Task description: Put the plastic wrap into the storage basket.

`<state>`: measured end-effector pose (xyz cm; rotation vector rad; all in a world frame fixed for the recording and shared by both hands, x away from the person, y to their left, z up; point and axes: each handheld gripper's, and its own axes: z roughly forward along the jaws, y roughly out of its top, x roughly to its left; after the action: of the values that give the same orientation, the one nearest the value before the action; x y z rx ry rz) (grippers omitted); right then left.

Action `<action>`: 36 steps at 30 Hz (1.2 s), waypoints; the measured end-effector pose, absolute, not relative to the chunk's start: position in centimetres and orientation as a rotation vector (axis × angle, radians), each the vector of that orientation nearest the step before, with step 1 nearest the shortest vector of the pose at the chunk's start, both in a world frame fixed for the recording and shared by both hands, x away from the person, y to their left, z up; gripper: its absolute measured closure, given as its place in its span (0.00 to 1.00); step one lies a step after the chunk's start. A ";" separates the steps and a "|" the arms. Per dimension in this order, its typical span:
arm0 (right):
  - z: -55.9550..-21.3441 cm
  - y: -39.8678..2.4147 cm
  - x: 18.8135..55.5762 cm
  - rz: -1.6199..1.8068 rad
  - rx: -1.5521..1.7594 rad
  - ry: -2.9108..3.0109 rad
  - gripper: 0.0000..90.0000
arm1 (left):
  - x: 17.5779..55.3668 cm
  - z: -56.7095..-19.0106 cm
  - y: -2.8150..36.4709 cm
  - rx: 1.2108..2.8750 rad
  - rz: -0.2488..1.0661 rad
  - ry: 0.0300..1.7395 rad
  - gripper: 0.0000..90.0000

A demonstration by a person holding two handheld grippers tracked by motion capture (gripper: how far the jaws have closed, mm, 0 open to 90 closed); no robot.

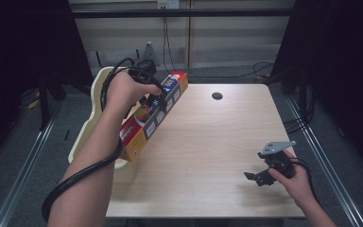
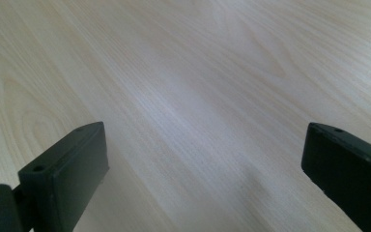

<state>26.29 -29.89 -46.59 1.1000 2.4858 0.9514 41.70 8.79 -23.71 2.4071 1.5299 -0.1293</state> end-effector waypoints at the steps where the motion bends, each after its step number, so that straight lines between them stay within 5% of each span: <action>1: -46.6 -29.9 26.3 0.951 1.100 2.486 0.03 | 41.7 -23.7 8.9 2.413 -0.133 1.524 0.45; 36: -46.4 -30.1 26.3 0.978 1.115 2.486 0.03 | 41.3 -20.9 13.8 2.303 -0.065 1.656 0.45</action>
<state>26.28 -30.06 -46.45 1.1153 2.4858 0.9783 41.26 13.78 -20.85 2.3033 1.6564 -0.0651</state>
